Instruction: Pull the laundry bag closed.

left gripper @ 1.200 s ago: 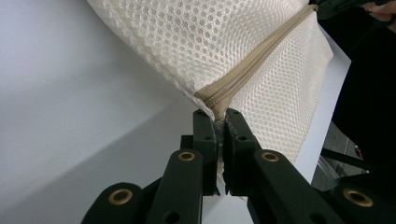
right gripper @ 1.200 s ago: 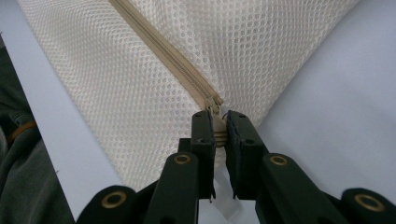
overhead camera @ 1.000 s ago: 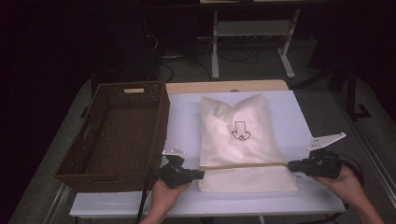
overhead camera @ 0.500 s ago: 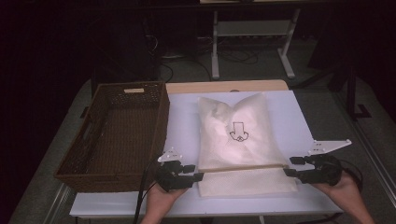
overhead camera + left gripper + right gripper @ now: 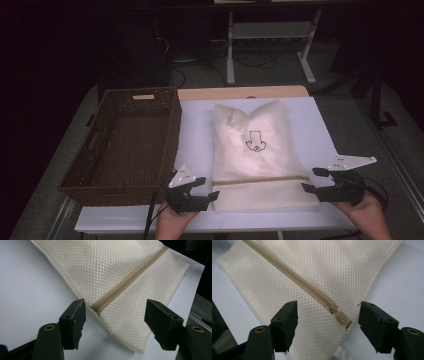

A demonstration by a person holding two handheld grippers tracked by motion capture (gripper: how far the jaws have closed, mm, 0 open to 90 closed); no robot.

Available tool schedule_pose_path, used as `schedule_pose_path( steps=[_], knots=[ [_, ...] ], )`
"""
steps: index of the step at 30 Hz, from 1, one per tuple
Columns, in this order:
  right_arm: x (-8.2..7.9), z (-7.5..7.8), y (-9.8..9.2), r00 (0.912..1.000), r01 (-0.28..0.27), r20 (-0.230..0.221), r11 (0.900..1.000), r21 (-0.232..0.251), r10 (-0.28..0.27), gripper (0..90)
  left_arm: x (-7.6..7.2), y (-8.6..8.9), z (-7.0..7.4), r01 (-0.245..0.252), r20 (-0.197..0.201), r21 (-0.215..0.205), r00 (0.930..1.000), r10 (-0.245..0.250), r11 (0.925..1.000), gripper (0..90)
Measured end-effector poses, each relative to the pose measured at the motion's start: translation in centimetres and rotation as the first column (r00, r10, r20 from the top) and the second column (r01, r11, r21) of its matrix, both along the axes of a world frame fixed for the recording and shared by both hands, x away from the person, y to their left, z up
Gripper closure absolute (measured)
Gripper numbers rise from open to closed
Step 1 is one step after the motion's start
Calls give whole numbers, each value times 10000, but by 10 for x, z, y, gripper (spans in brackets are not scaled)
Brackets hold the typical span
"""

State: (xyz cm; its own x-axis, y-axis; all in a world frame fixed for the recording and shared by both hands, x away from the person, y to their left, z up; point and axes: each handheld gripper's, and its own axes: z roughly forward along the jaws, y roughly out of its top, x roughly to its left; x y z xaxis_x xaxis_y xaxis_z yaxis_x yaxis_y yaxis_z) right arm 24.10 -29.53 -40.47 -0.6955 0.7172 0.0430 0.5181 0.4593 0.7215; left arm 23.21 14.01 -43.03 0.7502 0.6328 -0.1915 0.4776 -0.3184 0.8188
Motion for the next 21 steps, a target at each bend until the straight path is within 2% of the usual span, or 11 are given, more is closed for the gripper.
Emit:
schedule_pose_path(
  steps=[3, 6, 9, 12, 18, 21],
  knots=[
    [-2, -3, 3, 10000, -2, -1, 9999, -149, 2, 281, -2, 1, 0, -22, 197, 42, 9998, 21, 10000, 294],
    [-4, -7, 4, 10000, -5, -84, 10000, 71, 5, 273, -2, 2, -1, -55, 116, 13, 9999, 55, 10000, 271],
    [-7, -10, 6, 10000, -6, -85, 9997, -251, 4, 265, -4, 1, -1, -89, 188, 124, 9998, 87, 9999, 262],
    [-11, -11, 4, 10000, -14, -45, 9997, -227, 13, 264, -6, 3, -2, -87, 292, 78, 9995, 85, 9999, 257],
    [-17, -9, -2, 10000, 63, 22, 9996, 279, -64, 260, -6, 6, -2, -202, 323, 74, 9993, 199, 9998, 233],
    [-19, -9, -2, 10000, 47, 79, 9996, 271, -49, 260, -6, 8, -2, -243, 323, 9, 9992, 242, 9997, 230]
  ],
)
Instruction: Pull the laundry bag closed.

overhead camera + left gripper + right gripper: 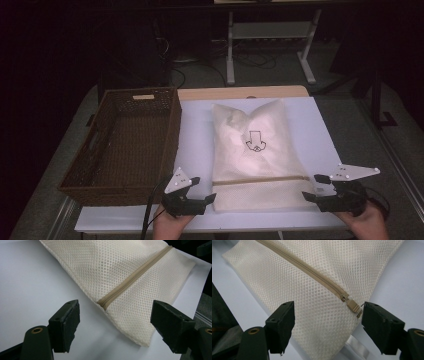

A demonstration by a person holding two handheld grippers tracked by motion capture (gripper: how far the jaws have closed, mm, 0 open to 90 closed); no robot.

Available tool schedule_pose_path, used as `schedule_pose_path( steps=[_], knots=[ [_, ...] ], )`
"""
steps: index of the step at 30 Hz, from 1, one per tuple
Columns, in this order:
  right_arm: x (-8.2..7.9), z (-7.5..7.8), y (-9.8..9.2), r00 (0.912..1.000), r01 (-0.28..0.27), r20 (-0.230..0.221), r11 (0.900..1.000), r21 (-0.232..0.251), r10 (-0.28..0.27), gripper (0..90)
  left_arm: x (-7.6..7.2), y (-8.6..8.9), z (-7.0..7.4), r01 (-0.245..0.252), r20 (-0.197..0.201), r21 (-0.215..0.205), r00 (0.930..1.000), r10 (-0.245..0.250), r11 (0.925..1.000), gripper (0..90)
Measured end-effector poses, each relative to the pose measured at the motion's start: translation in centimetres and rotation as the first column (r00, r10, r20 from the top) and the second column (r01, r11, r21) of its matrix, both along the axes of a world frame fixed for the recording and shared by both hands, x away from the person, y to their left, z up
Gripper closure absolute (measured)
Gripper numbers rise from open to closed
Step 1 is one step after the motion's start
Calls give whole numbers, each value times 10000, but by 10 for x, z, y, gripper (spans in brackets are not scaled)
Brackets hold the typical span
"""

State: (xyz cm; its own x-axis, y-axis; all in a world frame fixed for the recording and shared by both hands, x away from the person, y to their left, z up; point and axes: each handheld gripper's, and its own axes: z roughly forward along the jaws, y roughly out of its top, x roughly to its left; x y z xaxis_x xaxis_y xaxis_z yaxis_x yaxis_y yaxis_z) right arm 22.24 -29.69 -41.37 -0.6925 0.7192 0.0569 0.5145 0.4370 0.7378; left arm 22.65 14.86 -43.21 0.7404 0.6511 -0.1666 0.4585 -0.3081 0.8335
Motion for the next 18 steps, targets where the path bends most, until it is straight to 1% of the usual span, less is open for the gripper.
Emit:
schedule_pose_path(
  steps=[3, 10, 12, 13, 18],
  knots=[
    [-1, 0, 3, 10000, -37, 22, 9998, -172, 38, 258, 0, 1, 0, 4, -3, -86, 10000, -4, 10000, 228],
    [-3, 0, 10, 9997, -222, 43, 9995, -238, 223, 257, 0, -1, -1, 76, -46, -100, 10000, -76, 9999, 219],
    [-4, 0, 12, 9996, -267, 96, 9991, -323, 270, 257, 0, -2, -1, 76, -32, -78, 10000, -77, 9999, 220],
    [-5, 0, 13, 9995, -277, 117, 9990, -362, 281, 257, 1, -3, -1, 149, -89, -45, 9998, -150, 9999, 220],
    [-6, 1, 13, 9994, -284, 196, 9993, -241, 289, 257, 1, -5, 1, 268, -11, 43, 9996, -268, 9996, 228]
  ],
)
